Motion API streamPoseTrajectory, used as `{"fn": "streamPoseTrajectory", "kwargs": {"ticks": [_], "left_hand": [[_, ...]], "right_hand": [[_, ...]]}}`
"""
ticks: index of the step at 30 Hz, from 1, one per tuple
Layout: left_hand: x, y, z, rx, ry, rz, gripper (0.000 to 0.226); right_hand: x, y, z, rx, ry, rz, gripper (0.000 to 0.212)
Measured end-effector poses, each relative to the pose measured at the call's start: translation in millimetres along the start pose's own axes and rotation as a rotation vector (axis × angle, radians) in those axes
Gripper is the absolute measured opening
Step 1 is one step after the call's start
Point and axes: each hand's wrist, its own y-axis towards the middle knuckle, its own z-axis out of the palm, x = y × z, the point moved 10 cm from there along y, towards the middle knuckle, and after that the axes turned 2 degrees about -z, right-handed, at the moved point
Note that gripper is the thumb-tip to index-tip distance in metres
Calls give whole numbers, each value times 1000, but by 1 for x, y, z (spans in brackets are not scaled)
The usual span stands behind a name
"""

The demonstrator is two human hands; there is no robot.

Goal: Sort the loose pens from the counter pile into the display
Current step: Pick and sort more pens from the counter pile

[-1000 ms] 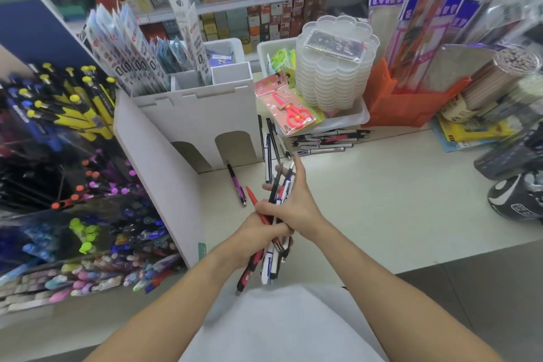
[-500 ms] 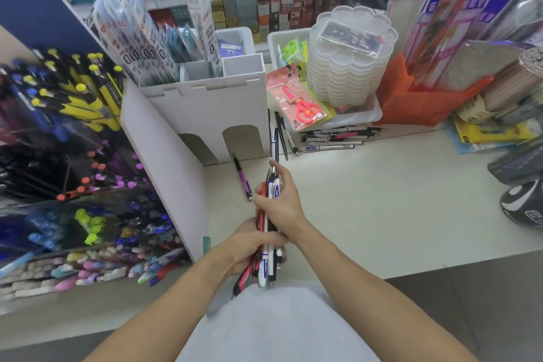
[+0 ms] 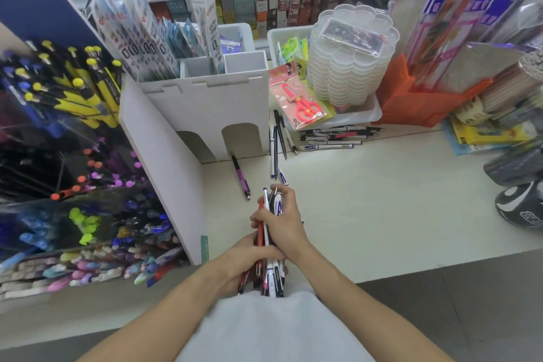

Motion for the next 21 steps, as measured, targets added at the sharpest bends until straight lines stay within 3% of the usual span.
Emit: {"fn": "streamPoseTrajectory", "kwargs": {"ticks": [5,9,12,15,19,21], "left_hand": [[-8,-6,-2,70,158,48,37],[-14,-12,6,42,147,145,29],[-20,-13,-4,-55,106,202,34],[-31,-20,-11,-36,-51,235,38],[-40,-35,-9,55,-94,300,24],[-38,-43,-4,141,-85,319,21]], "right_hand": [[3,-12,3,39,-131,-80,17],[5,-24,9,172,-176,-11,37],[-1,-30,7,278,-182,76,34],[-2,-34,-7,222,-147,68,44],[16,-41,-17,146,-162,-71,25],[25,-43,-17,141,-206,-109,27]]}}
